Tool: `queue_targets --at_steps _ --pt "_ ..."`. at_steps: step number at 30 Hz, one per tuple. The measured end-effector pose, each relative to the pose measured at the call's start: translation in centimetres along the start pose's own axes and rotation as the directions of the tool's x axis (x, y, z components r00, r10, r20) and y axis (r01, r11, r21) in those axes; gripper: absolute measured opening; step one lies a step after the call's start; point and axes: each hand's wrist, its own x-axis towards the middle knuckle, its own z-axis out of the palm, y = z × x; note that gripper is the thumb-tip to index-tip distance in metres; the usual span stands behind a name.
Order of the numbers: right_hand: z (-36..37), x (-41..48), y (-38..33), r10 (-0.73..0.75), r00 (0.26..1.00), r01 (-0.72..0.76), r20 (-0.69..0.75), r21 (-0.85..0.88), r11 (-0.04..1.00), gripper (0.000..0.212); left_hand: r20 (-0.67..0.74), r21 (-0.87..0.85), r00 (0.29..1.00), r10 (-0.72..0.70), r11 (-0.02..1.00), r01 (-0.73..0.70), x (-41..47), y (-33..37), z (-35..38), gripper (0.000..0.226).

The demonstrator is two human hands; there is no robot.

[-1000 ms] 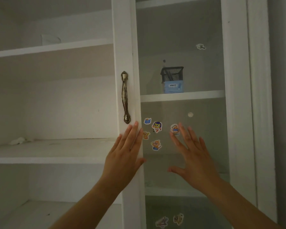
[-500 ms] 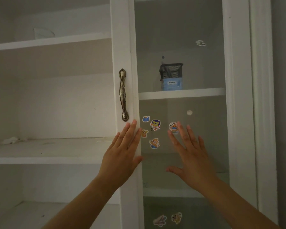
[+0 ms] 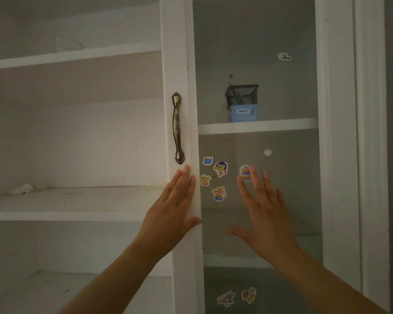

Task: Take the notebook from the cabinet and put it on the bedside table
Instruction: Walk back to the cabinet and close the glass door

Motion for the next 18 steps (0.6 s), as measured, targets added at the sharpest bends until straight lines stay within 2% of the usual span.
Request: queue_targets --at_steps 6,12,18 --pt "0.5 -1.3 -0.4 -0.045 0.999 0.044 -0.024 -0.027 0.999 0.110 0.033 -0.008 0.999 -0.025 1.000 0.025 -0.5 -0.4 -0.1 0.103" --pt "0.7 -0.9 -0.4 -0.059 0.998 0.059 -0.027 -0.022 0.998 0.106 0.070 0.014 0.996 -0.046 0.999 0.045 -0.2 -0.3 0.1 0.103" --pt "0.7 -1.2 -0.5 -0.055 0.998 0.054 -0.033 -0.014 0.998 0.108 0.140 0.128 0.989 -0.038 0.992 0.020 -0.5 -0.3 -0.1 0.113"
